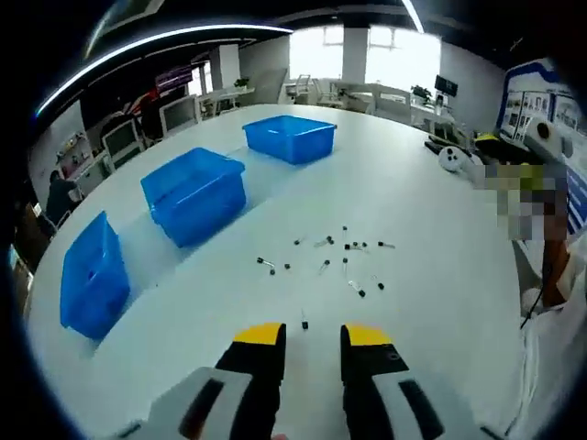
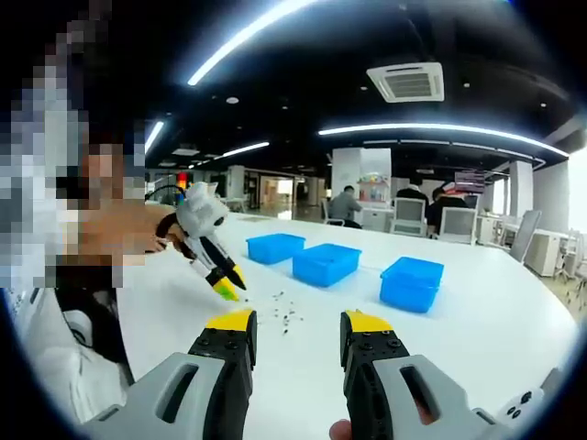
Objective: Pick up the resistors one by one and place each resistor into its matching bin, sorting the parts by color and model until every resistor is separated into the correct bin for its type
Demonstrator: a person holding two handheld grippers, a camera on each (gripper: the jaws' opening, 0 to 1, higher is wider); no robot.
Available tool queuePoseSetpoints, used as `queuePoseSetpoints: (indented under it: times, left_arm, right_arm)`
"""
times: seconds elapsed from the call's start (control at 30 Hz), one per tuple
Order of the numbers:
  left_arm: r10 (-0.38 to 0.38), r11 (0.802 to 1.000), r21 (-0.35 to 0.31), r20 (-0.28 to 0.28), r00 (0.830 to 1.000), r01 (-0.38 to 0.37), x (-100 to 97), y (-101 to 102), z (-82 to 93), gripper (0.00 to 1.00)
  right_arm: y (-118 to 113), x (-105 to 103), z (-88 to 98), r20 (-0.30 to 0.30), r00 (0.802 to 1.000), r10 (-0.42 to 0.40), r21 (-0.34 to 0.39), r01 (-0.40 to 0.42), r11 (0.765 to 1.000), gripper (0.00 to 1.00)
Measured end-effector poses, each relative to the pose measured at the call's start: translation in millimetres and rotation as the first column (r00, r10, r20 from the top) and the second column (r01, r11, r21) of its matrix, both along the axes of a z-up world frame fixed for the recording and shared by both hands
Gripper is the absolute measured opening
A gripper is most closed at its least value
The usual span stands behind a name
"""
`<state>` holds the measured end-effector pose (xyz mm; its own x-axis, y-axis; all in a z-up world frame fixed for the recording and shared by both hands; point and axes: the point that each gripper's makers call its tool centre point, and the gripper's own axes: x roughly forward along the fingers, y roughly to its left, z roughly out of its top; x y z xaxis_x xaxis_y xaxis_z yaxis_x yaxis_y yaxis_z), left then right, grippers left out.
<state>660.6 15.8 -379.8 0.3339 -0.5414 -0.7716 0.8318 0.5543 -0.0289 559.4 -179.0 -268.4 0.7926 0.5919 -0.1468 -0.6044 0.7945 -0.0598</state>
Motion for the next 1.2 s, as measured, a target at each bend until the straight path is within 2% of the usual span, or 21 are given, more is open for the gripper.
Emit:
queuePoseSetpoints:
  times: [0.27, 0.37, 0.4, 0.57, 0.7, 0.77, 0.87, 1.0, 1.13, 1.2]
  left_arm:
    - [-0.006, 0.999, 0.041, -0.036, 0.999, 0.008, 4.2, 0, -11.0, 0.21]
    - [-0.001, 1.000, 0.027, -0.038, 0.999, 0.002, 2.8, -1, -9.5, 0.06]
    - [0.033, 0.999, 0.029, -0.044, 0.999, -0.031, 5.0, 0, -8.8, 0.06]
    - [0.051, 0.999, 0.021, -0.061, 0.997, -0.050, 4.2, 0, -9.0, 0.06]
    - [0.048, 0.998, 0.030, -0.034, 0.998, -0.047, 5.7, 1, -4.5, 0.05]
    - [0.057, 0.998, -0.012, -0.022, 0.998, -0.057, 7.2, -2, 6.7, 0.05]
    - [0.077, 0.995, -0.071, 0.026, 0.997, -0.075, 12.7, -2, 29.9, 0.05]
    - [0.100, 0.986, -0.144, 0.091, 0.991, -0.086, 9.8, 5, 61.6, 0.05]
    - [0.151, 0.964, -0.246, 0.172, 0.973, -0.106, -1.7, 18, 96.4, 0.05]
    - [0.164, 0.953, -0.283, 0.191, 0.968, -0.106, -10.5, 23, 105.5, 0.05]
  right_arm:
    - [-3, 1, 0.3, 0.001, 1.000, -0.005, 0.001, 0.005, 1.000, 0.38]
    - [-4, 1, 0.8, 0.000, 1.000, -0.006, 0.003, 0.006, 1.000, 0.38]
    - [-4, 1, 1.0, 0.001, 1.000, -0.007, 0.003, 0.007, 1.000, 0.38]
    - [-2, 0, 1.1, 0.002, 1.000, -0.001, 0.002, 0.001, 1.000, 0.38]
    - [-2, 0, 2.1, 0.004, 1.000, -0.003, 0.002, 0.003, 1.000, 0.38]
    - [-3, 0, 2.4, 0.004, 1.000, -0.005, 0.003, 0.005, 1.000, 0.38]
    - [-3, 1, 2.4, 0.004, 1.000, -0.007, 0.002, 0.007, 1.000, 0.38]
    - [-1, -1, 0.1, 0.002, 1.000, 0.000, -0.001, 0.000, 1.000, 0.38]
    - [0, -2, -0.3, 0.001, 1.000, 0.003, 0.000, -0.003, 1.000, 0.38]
    - [0, -3, 0.6, 0.005, 1.000, 0.004, 0.002, -0.004, 1.000, 0.38]
